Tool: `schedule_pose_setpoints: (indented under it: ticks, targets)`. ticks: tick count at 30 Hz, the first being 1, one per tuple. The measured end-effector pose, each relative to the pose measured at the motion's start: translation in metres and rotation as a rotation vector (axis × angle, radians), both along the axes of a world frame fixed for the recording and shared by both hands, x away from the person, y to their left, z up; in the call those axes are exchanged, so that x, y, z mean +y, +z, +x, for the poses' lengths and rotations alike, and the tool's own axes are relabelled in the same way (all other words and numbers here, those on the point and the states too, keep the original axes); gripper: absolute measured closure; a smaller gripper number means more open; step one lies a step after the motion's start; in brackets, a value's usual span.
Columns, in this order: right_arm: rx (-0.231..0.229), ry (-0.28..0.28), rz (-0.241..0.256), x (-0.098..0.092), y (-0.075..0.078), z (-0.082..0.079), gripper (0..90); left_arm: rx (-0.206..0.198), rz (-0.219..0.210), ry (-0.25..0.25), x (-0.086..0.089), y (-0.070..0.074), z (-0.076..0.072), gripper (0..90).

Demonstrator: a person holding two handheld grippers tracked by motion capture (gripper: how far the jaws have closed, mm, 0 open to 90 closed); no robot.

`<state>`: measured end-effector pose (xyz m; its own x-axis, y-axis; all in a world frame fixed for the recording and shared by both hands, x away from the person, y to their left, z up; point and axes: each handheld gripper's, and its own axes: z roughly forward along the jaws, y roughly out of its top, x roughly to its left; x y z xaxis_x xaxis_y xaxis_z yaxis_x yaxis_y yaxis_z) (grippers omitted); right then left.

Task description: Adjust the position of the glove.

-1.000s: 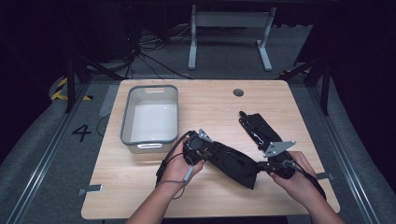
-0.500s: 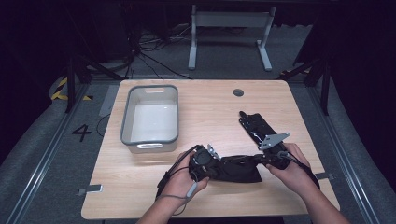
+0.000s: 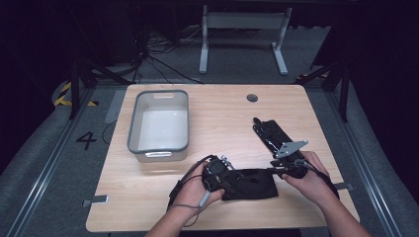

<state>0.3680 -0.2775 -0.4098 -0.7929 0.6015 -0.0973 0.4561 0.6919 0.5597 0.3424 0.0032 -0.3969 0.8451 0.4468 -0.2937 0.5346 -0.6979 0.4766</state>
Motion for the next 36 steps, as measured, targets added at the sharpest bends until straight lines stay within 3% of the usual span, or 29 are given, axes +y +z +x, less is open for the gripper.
schedule_pose_setpoints:
  ticks: [3, 7, 17, 22, 28, 36]
  targets:
    - [-0.014, -0.024, 0.019, -0.005, 0.004, -0.002, 68.0, -0.024, -0.018, 0.030, 0.004, 0.003, 0.003, 63.4]
    - [-0.020, -0.049, 0.033, -0.010, 0.005, -0.002, 67.3, -0.043, -0.016, 0.053, 0.009, 0.006, 0.006, 62.2]
    - [-0.021, -0.132, 0.123, -0.028, 0.018, -0.005, 65.7, -0.085, -0.015, 0.128, 0.026, 0.014, 0.015, 60.0]
    - [-0.032, -0.147, 0.155, -0.032, 0.021, -0.005, 65.6, -0.089, -0.026, 0.147, 0.032, 0.016, 0.018, 59.2]
    - [-0.024, -0.154, 0.152, -0.035, 0.019, -0.005, 65.5, -0.094, -0.031, 0.158, 0.037, 0.018, 0.021, 59.4]
    - [-0.034, -0.193, 0.191, -0.044, 0.024, 0.002, 64.6, -0.102, -0.043, 0.212, 0.054, 0.022, 0.025, 59.4]
